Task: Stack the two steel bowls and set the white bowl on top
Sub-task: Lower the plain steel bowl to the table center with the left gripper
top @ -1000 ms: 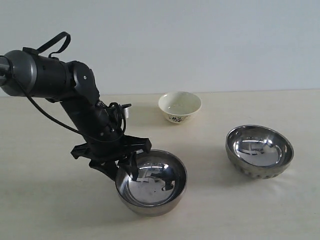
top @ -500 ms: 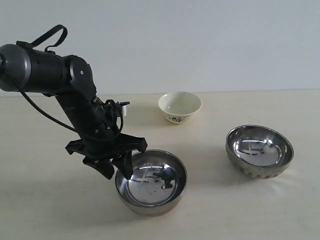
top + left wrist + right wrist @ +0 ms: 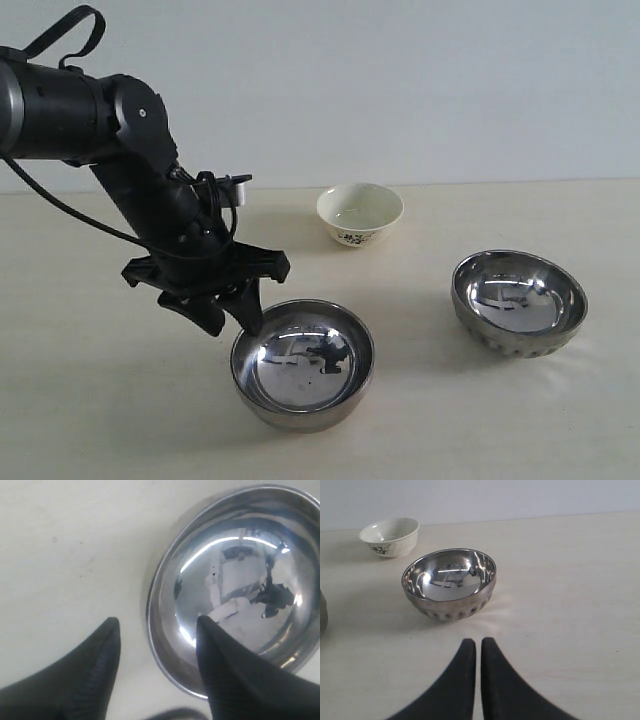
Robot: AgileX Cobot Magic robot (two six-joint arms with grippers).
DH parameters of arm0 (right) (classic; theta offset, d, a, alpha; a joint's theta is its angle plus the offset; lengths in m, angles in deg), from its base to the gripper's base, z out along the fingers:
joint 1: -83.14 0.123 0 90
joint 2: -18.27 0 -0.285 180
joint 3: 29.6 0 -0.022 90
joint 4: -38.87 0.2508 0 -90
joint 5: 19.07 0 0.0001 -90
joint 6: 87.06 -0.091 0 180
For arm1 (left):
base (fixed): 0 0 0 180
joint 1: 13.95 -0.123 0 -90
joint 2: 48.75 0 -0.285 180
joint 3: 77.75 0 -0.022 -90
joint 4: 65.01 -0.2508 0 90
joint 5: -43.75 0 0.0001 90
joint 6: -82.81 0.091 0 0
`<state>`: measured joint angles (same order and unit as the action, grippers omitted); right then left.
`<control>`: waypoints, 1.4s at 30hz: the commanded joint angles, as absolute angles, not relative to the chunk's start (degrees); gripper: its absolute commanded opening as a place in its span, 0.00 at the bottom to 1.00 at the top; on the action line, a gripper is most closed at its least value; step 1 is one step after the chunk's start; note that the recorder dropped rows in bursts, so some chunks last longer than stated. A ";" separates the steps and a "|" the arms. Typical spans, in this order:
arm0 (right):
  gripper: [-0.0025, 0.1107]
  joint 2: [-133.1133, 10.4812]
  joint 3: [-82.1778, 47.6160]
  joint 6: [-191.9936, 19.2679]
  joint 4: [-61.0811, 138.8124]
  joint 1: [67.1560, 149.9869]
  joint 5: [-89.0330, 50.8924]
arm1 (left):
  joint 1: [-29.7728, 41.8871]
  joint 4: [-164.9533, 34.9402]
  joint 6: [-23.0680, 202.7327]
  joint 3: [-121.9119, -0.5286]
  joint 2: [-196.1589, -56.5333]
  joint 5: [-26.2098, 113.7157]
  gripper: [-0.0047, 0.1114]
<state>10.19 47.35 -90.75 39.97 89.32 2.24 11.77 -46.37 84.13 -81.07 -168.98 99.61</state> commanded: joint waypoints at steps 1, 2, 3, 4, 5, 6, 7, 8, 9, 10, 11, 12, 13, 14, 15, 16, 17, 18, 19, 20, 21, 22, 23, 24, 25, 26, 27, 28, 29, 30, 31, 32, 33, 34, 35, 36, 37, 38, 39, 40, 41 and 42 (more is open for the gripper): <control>0.02 10.48 47.62 -90.98 39.73 89.43 2.04 | 11.93 -46.61 83.61 -79.20 -169.91 96.24 0.43; 0.02 10.48 47.62 -90.98 39.73 89.43 2.04 | 11.93 -46.61 83.61 -78.61 -170.02 94.96 0.43; 0.02 10.48 47.62 -90.98 39.73 89.43 2.04 | 11.93 -46.74 83.61 -78.13 -170.37 93.96 0.43; 0.02 10.48 47.62 -90.98 39.73 89.43 2.04 | 11.93 -46.83 83.61 -77.69 -170.87 92.96 0.43; 0.02 10.48 47.62 -90.98 39.73 89.43 2.04 | 11.93 -46.83 83.61 -77.61 -171.30 92.71 0.43; 0.02 10.48 47.62 -90.98 39.73 89.43 2.04 | 11.93 -46.83 83.61 -77.62 -171.79 92.71 0.43; 0.02 10.48 47.62 -90.98 39.73 89.43 2.04 | 11.93 -46.83 83.61 -77.62 -172.18 92.71 0.43; 0.02 10.48 47.62 -90.98 39.73 89.43 2.04 | 11.93 -46.83 83.61 -77.62 -172.60 92.62 0.43; 0.02 10.48 47.62 -90.98 39.73 89.43 2.04 | 11.93 -46.83 83.61 -77.62 -172.93 92.62 0.43; 0.02 10.48 47.62 -90.98 39.73 89.43 2.04 | 11.93 -46.83 83.61 -77.62 -173.27 92.62 0.43; 0.02 10.48 47.62 -90.98 39.73 89.43 2.04 | 11.93 -46.83 83.61 -77.62 -173.57 92.62 0.43; 0.02 10.48 47.62 -90.98 39.73 89.43 2.04 | 11.93 -46.83 83.61 -77.62 -173.85 92.62 0.43; 0.02 10.48 47.62 -90.98 39.73 89.43 2.04 | 11.93 -46.83 83.61 -77.62 -174.12 92.44 0.43; 0.02 10.48 47.62 -90.98 39.73 89.43 2.04 | 11.93 -46.83 83.61 -77.62 -174.21 91.99 0.43; 0.02 10.48 47.62 -90.98 39.73 89.43 2.04 | 11.93 -46.83 83.61 -77.62 -174.34 91.62 0.43; 0.02 10.48 47.62 -90.98 39.73 89.43 1.92 | 11.93 -46.57 83.61 -77.62 -174.34 91.04 0.43; 0.02 10.48 47.62 -90.98 39.73 89.43 1.80 | 11.93 -46.41 83.61 -77.62 -174.34 90.76 0.43; 0.02 10.48 47.62 -90.98 39.73 89.43 1.92 | 11.93 -46.41 83.61 -77.62 -174.34 90.21 0.42; 0.02 10.48 47.62 -90.98 39.73 89.43 1.92 | 11.93 -46.41 83.61 -77.62 -174.34 89.83 0.42; 0.02 10.48 47.62 -90.98 39.73 89.43 1.92 | 11.93 -46.41 83.61 -77.62 -174.34 89.39 0.40; 0.02 10.48 47.62 -90.98 39.73 89.43 1.92 | 11.93 -46.41 83.61 -77.62 -174.34 89.07 0.40; 0.02 10.48 47.62 -90.98 39.73 89.43 1.92 | 11.93 -46.41 83.61 -77.62 -174.34 88.71 0.38; 0.02 10.48 47.62 -90.98 39.73 89.43 1.92 | 11.93 -46.41 83.61 -77.62 -174.34 88.54 0.38; 0.02 10.48 47.62 -90.98 39.73 89.43 1.92 | 11.93 -46.41 83.61 -77.62 -174.34 88.45 0.38; 0.02 10.48 47.62 -90.98 39.73 89.43 1.92 | 11.93 -46.41 83.61 -77.62 -174.34 88.25 0.38; 0.02 10.48 47.62 -90.98 39.73 89.43 1.92 | 11.93 -46.41 83.61 -77.62 -174.34 88.11 0.37; 0.02 10.48 47.62 -90.98 39.73 89.43 1.92 | 11.93 -45.98 83.61 -77.62 -174.34 87.50 0.35; 0.02 10.48 47.62 -90.98 39.73 89.43 1.92 | 11.93 -45.97 83.61 -77.62 -174.34 87.26 0.31; 0.02 10.48 47.62 -90.98 39.73 89.43 1.92 | 11.93 -45.97 83.61 -77.62 -174.34 87.06 0.22; 0.02 10.48 47.62 -90.98 39.73 89.43 1.92 | 11.93 -45.97 83.61 -77.62 -174.34 87.06 0.16; 0.02 10.48 47.62 -90.98 39.73 89.43 1.92 | 11.93 -45.97 83.61 -77.62 -174.34 87.06 0.08; 0.02 10.48 47.62 -90.98 39.73 89.43 1.92 | 11.93 -45.97 83.61 -77.62 -174.34 86.80 0.07; 0.02 10.48 47.62 -90.98 39.73 89.43 1.92 | 11.93 -45.97 83.61 -77.78 -174.34 86.55 0.07; 0.02 10.48 47.62 -90.98 39.73 89.43 1.92 | 11.93 -45.97 83.61 -77.93 -174.34 86.55 0.07; 0.02 10.48 47.62 -90.98 39.73 89.43 1.92 | 11.93 -45.97 83.61 -78.25 -174.34 86.55 0.07; 0.02 10.48 47.62 -90.98 39.73 89.43 1.92 | 11.93 -45.78 83.61 -78.61 -174.34 86.69 0.07; 0.02 10.48 47.62 -90.98 39.73 89.43 1.92 | 11.93 -45.79 83.61 -79.04 -174.34 86.69 0.07; 0.02 10.48 47.62 -90.98 39.73 89.43 1.92 | 11.93 -45.71 83.61 -79.55 -174.34 86.69 0.07; 0.02 10.48 47.62 -90.98 39.73 89.43 1.92 | 11.93 -45.38 83.61 -80.14 -174.34 86.69 0.07; 0.02 10.48 47.62 -90.98 39.73 89.43 1.92 | 11.93 -45.12 83.61 -81.01 -174.34 86.82 0.07; 0.02 10.48 47.62 -90.98 39.73 89.43 1.92 | 11.93 -44.87 83.61 -81.62 -174.34 87.13 0.07; 0.02 10.48 47.62 -90.98 39.73 89.43 1.92 | 11.93 -44.86 83.61 -82.00 -174.34 87.24 0.07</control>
<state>10.19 47.35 -90.75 39.97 89.32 2.28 11.77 -45.84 83.89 -80.64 -174.41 87.17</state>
